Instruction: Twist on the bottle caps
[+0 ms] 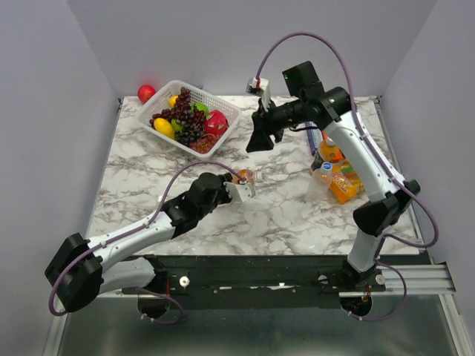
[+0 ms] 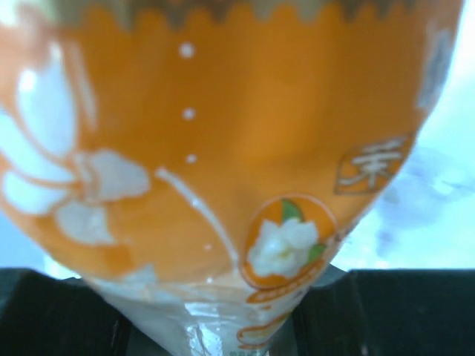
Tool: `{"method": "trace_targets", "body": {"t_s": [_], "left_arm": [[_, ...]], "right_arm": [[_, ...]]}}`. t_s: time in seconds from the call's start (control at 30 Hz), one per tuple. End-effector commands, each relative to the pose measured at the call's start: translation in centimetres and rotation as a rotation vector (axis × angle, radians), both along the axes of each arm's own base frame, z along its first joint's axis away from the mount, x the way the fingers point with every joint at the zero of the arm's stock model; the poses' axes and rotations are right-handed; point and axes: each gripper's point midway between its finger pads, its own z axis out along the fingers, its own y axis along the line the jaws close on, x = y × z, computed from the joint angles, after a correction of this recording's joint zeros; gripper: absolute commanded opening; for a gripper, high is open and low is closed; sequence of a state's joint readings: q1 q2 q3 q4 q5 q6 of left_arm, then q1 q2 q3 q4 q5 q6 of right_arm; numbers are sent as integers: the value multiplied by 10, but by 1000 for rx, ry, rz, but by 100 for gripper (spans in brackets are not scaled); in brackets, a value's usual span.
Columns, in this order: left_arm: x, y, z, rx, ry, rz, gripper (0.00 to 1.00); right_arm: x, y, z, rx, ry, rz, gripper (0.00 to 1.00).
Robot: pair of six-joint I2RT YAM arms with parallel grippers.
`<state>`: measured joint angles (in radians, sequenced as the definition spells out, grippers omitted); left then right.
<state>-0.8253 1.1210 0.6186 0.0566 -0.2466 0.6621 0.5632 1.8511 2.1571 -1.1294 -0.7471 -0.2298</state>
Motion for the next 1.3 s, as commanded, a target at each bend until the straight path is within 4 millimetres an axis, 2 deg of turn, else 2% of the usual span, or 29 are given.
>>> {"method": "trace_targets", "body": {"t_s": [0.0,0.03,0.07,0.1,0.17,0.2,0.23,0.3,0.33,0.47,0.6,0.73,1.07,1.17,1.27], "left_arm": [[-51,-19,-24,5,242,-243,0],[-57,-24,-22,-14,267,-281,0],[-60,-26,-21,-23,282,-301,0],[-67,-24,-26,-14,331,-326,0],[-68,-28,-18,-48,373,-381,0],[-71,-27,-19,-47,398,-395,0],[-65,-26,-12,-54,389,-405,0],[-70,-30,-11,-61,418,-452,0],[-68,-32,-6,-64,414,-461,0],[-67,-34,-3,-50,425,-501,0],[-71,-36,-4,-44,436,-530,0],[-73,-37,-3,-45,444,-541,0],[-69,-42,7,-77,418,-548,0],[-69,-42,7,-78,418,-547,0],[-69,-42,7,-80,419,-545,0]], "right_arm": [[-22,-29,34,26,-470,235,62],[-39,-33,35,53,-516,312,62],[-60,-43,45,70,-605,367,63],[-71,-50,17,32,-664,476,63],[-87,-54,-5,-32,-755,564,64],[-94,-56,2,-33,-867,596,64],[-102,-56,-19,-59,-860,642,64],[-109,-57,-21,-63,-928,690,64],[-115,-54,-29,-70,-929,726,64],[-118,-44,-32,-66,-964,766,64],[-112,-32,-25,-52,-1004,753,63],[-107,-29,-20,-46,-1032,745,63],[-110,-30,-34,-66,-1000,800,56],[-110,-30,-35,-71,-997,806,49],[-110,-28,-32,-61,-986,792,38]]}}
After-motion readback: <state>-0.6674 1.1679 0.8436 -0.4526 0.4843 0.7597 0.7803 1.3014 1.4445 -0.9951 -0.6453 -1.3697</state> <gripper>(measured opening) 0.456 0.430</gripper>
